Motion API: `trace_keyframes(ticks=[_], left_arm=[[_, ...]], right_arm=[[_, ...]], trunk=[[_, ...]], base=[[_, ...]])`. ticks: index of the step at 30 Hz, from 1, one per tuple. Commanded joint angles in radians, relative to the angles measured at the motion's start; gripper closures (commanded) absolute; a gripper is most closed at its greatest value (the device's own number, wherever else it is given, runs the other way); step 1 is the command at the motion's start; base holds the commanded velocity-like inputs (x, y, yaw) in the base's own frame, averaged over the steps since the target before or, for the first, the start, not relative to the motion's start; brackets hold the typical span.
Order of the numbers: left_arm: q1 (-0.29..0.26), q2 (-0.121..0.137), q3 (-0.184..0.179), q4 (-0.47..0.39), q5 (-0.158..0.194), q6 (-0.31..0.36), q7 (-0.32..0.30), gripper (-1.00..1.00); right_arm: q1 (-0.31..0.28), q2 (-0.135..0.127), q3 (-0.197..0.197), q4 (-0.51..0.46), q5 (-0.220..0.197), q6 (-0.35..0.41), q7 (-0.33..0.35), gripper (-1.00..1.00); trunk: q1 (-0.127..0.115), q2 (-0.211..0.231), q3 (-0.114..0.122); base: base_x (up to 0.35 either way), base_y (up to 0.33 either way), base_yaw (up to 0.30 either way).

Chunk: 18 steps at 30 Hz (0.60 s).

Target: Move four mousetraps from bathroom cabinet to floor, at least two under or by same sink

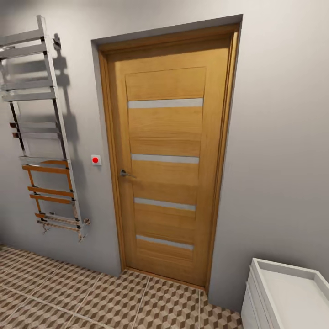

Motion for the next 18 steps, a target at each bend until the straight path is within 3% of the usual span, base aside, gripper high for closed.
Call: trace_keyframes(ticks=[1,18], left_arm=[[-0.001,0.0,-0.008,0.001,0.008,-0.003,0.002,-1.0],[0.0,0.0,-0.008,0.001,0.008,-0.003,0.002,-1.0]], right_arm=[[-0.001,0.0,-0.003,0.003,0.009,-0.005,-0.005,-1.0],[-0.001,0.002,-0.003,0.003,0.008,-0.005,-0.005,-1.0]], trunk=[[0.0,-0.001,-0.001],[0.0,-0.001,-0.001]], base=[[0.0,0.0,0.277],[0.0,0.0,0.282]])
